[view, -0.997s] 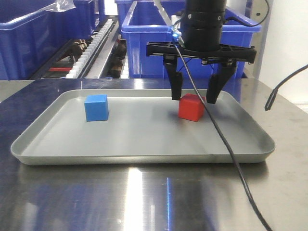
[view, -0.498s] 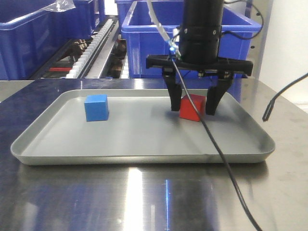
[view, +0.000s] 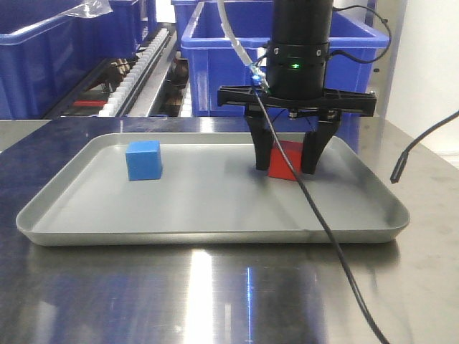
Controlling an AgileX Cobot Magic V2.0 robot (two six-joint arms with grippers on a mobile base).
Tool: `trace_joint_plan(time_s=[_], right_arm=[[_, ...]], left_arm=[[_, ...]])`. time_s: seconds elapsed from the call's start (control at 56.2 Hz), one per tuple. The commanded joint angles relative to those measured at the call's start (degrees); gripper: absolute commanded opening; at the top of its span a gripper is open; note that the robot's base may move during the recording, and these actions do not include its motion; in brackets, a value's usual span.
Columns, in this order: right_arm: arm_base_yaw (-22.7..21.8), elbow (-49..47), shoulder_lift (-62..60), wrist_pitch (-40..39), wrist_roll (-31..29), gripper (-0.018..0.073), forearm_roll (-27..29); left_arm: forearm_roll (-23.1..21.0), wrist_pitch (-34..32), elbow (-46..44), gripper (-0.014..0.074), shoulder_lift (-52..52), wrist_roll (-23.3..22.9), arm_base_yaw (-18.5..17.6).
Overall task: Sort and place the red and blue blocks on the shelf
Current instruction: 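Lift the red cube up and away from the tray with the right gripper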
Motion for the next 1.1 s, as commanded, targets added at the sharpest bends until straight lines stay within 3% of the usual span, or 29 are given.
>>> trace_joint_plan(time_s=[0.0,0.356,0.498,0.641,0.854,1.086], right_arm=[[-0.2,-1.82,-4.61,-1.17,-3.84,0.03,-0.32],[-0.39,-1.47,-9.64,-3.04,-36.31,0.03,0.66],[-2.23,1.58,-13.36,-7.35,-44.95,0.03,2.02],[-5.53,10.49,-20.19,-16.81,-46.76,0.03,2.21],[-13.22,29.96,-35.57,-33.95,-46.76,0.03,2.21],[-19.74,50.27,-54.22,-47.41,-46.4,0.03,2.16]], left_arm=[[-0.51,-4.71,1.62,0.008,-1.0,0.07,0.05],[-0.51,-4.71,1.62,0.008,-1.0,0.07,0.05],[-0.51,-4.71,1.62,0.008,-1.0,0.07,0.05],[-0.51,-4.71,1.62,0.008,-1.0,0.07,0.05],[-0.51,-4.71,1.62,0.008,-1.0,0.07,0.05],[-0.51,-4.71,1.62,0.008,-1.0,0.07,0.05]])
